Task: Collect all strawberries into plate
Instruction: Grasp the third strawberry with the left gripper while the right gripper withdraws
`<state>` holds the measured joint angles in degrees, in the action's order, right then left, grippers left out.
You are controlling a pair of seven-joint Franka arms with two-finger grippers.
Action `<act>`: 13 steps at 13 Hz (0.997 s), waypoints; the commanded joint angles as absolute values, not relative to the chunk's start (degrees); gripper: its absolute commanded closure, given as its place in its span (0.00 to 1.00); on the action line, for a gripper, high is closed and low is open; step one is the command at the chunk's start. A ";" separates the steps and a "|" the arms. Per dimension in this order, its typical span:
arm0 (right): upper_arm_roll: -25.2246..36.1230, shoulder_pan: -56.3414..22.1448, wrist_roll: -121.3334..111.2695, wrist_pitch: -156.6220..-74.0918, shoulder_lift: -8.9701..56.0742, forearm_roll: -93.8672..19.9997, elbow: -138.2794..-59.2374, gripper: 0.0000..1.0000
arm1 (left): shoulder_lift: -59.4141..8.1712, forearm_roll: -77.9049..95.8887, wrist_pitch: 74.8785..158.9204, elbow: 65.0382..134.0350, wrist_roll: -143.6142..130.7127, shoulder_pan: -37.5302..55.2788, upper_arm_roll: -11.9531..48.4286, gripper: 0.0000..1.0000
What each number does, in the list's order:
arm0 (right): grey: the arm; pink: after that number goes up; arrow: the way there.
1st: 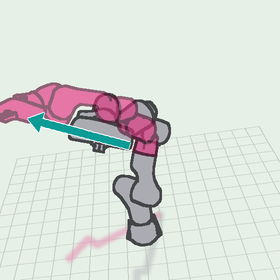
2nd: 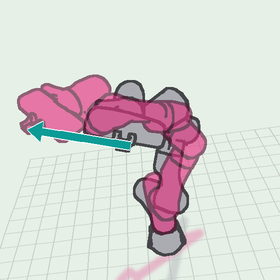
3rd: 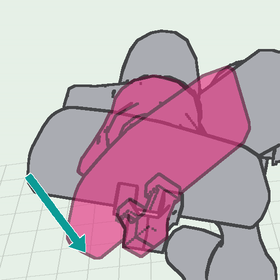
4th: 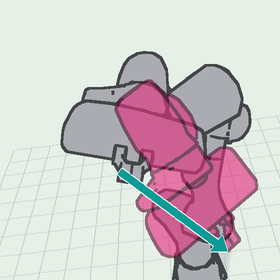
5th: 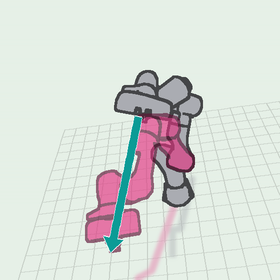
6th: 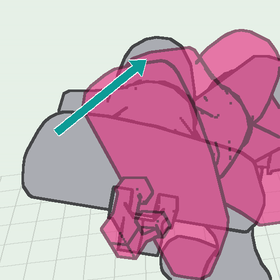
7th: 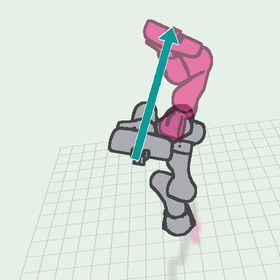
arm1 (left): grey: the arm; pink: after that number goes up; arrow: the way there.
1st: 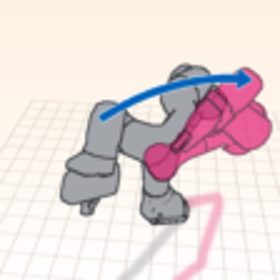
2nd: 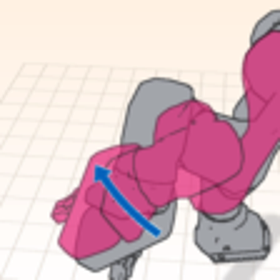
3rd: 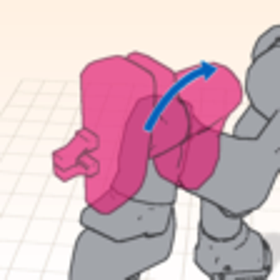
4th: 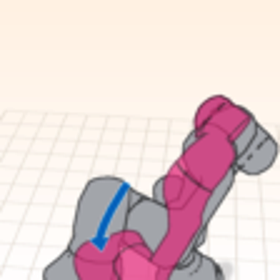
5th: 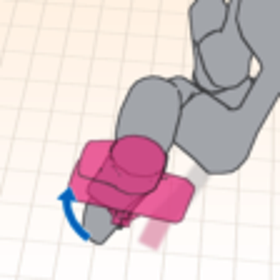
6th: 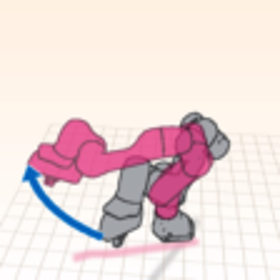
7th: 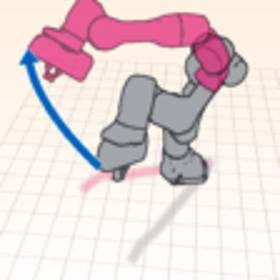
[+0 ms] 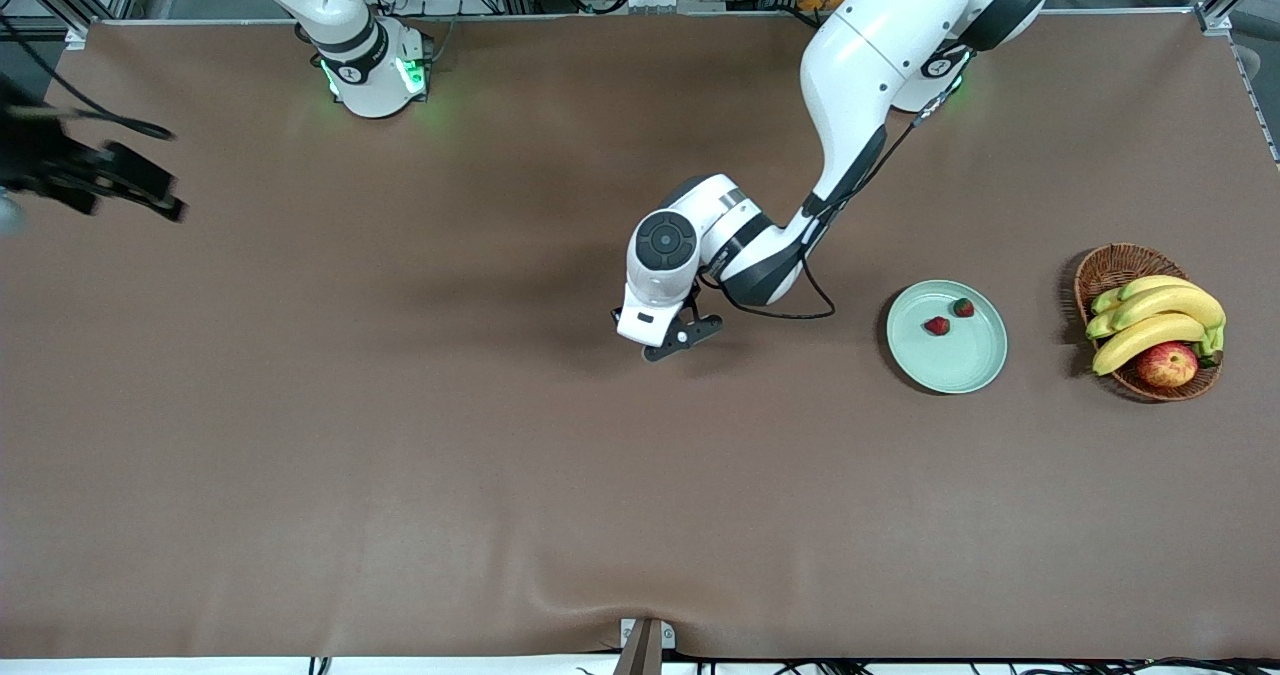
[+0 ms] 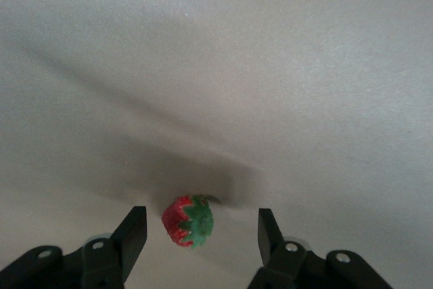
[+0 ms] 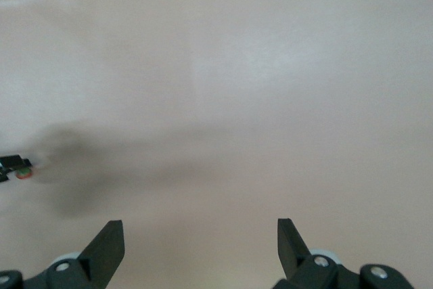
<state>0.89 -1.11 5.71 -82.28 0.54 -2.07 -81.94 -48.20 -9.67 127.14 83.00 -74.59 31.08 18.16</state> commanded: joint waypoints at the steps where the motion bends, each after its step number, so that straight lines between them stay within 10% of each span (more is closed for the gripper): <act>1: -0.61 4.20 1.33 -80.60 -1.40 -0.79 -80.60 0.00 | -48.96 -11.69 127.35 82.26 -76.11 31.90 17.40 0.34; 8: 0.35 6.95 -3.96 -73.92 -2.90 1.14 -81.65 0.00 | -48.96 -11.78 127.35 84.63 -76.03 32.69 17.40 0.40; 13: 0.26 6.86 -3.78 -76.64 -2.72 0.79 -81.74 0.00 | -48.34 -11.78 126.65 84.73 -75.68 32.35 17.40 0.99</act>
<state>0.68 6.72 -3.76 -76.28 -1.86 -0.06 -80.89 -49.08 -10.14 126.91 84.50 -74.60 32.26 17.78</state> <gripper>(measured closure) 0.000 0.648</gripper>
